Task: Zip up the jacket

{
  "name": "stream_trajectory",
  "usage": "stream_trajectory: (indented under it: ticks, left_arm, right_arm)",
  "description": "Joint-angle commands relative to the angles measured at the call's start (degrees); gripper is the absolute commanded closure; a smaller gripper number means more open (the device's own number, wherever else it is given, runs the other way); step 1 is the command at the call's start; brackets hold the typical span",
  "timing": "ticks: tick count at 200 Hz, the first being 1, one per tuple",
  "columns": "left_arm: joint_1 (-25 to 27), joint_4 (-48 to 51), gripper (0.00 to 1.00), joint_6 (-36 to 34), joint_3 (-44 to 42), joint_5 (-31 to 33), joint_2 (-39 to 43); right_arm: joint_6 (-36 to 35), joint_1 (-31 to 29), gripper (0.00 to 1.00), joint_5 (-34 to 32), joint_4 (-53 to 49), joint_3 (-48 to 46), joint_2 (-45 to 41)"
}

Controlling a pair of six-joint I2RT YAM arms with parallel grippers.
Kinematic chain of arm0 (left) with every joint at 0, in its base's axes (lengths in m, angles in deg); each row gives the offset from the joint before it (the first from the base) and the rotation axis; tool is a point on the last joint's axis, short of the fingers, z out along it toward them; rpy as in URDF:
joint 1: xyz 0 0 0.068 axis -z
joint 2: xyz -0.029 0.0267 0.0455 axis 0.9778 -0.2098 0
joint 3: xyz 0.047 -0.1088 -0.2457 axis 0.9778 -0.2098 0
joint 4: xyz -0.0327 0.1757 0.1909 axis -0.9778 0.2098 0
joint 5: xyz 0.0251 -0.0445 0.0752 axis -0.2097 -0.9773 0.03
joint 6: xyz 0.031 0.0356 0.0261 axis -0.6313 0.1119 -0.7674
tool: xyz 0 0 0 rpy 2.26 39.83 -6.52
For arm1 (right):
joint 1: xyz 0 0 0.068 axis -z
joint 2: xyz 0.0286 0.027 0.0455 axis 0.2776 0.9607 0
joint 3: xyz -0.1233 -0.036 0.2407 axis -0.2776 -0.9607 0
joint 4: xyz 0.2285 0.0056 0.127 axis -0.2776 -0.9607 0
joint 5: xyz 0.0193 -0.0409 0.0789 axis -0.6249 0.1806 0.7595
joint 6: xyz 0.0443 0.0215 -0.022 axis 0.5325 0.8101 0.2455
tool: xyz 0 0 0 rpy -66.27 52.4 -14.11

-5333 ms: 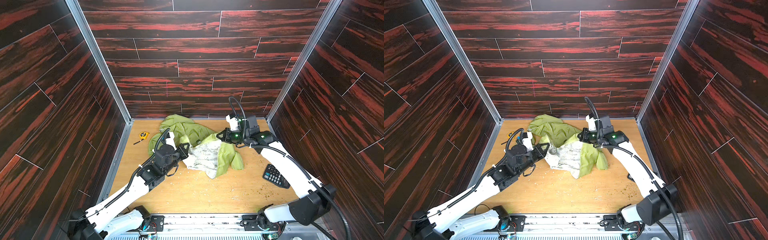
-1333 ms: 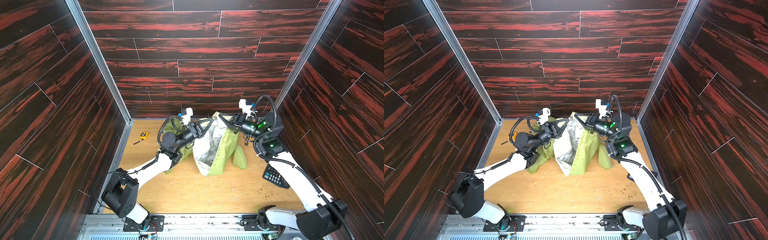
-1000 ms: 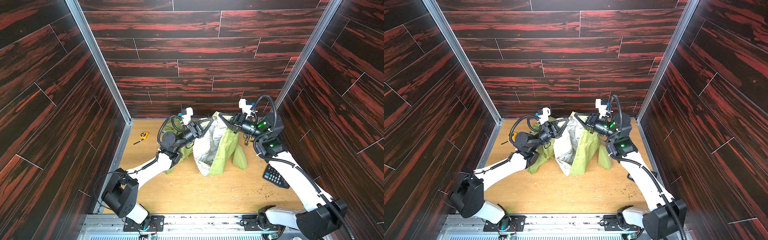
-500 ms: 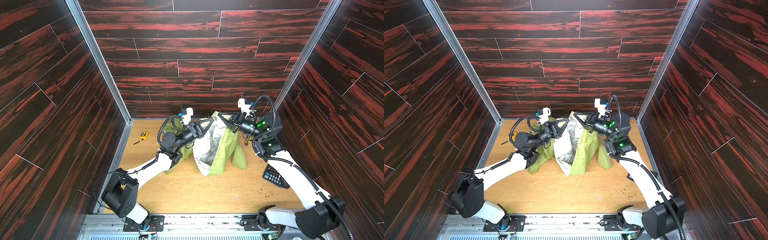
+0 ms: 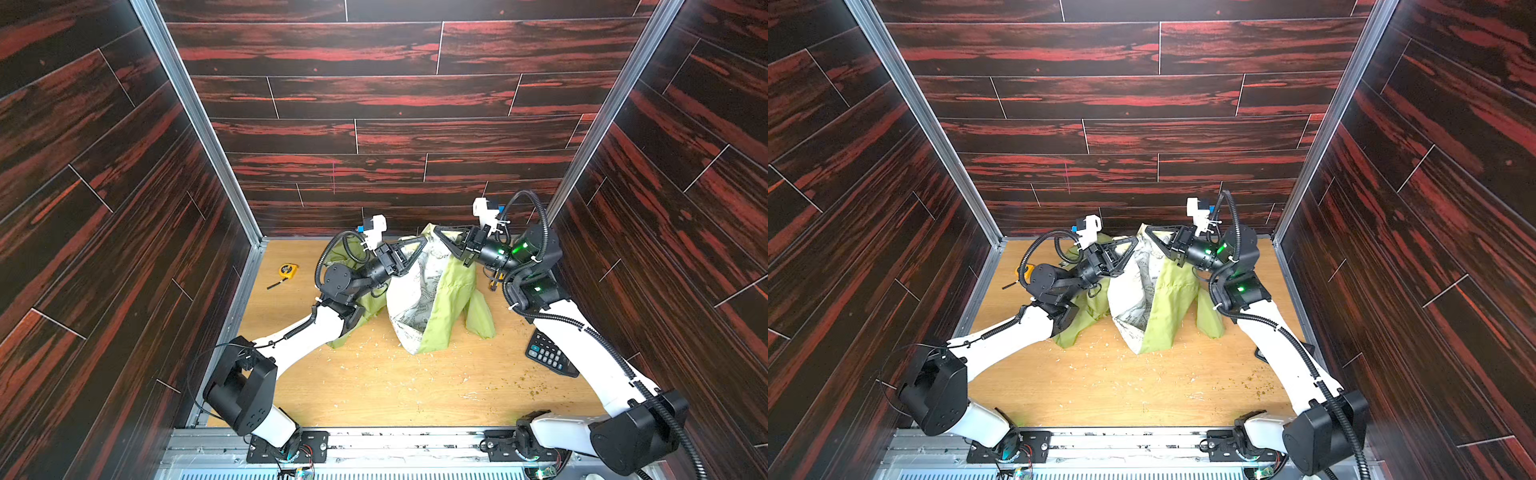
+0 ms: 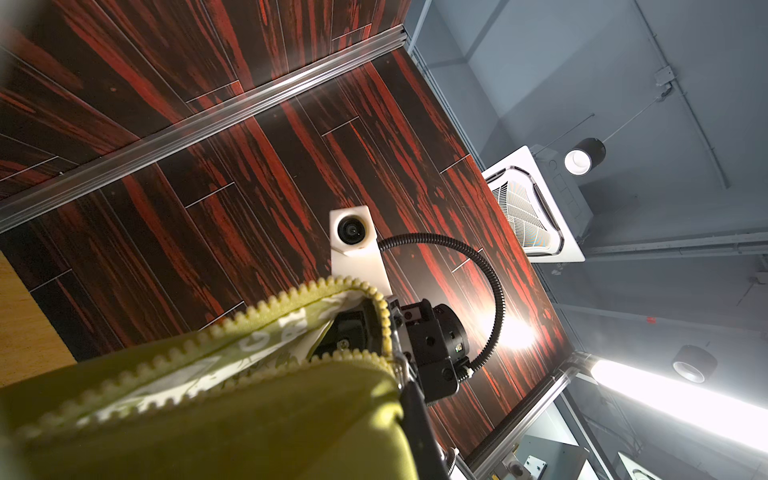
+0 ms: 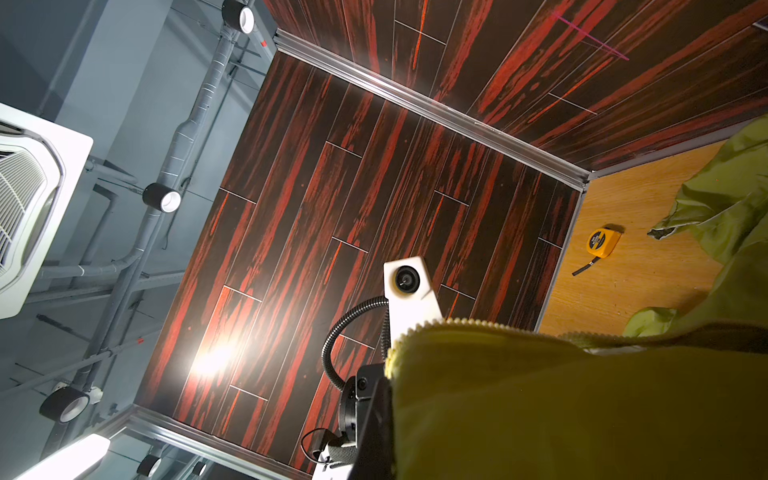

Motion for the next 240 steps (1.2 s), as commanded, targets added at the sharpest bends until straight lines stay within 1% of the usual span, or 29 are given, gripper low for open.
stream_trajectory:
  ticks: [1,75,136,173,240]
  left_arm:
    - [-0.18,-3.77,1.00,0.33,1.36,-0.22,1.18]
    - [-0.37,-3.66,1.00,0.51,0.87,1.09,1.47]
    - [-0.42,-1.13,1.00,-0.90,-0.30,2.43,2.22]
    - [-0.64,0.69,1.00,-2.38,-1.38,3.99,3.45]
    - [-0.70,1.13,1.00,-2.43,-1.55,5.16,4.01]
  right_arm:
    - [0.10,-0.43,1.00,0.46,2.63,-0.44,-0.31]
    - [0.02,-0.47,1.00,0.78,3.11,-4.15,-3.46]
    - [0.95,-0.50,1.00,0.95,5.22,-6.01,-6.18]
    - [0.49,-0.42,1.00,0.86,4.94,-7.18,-7.93]
    - [-2.07,-0.81,1.00,0.69,1.56,-7.63,-8.90]
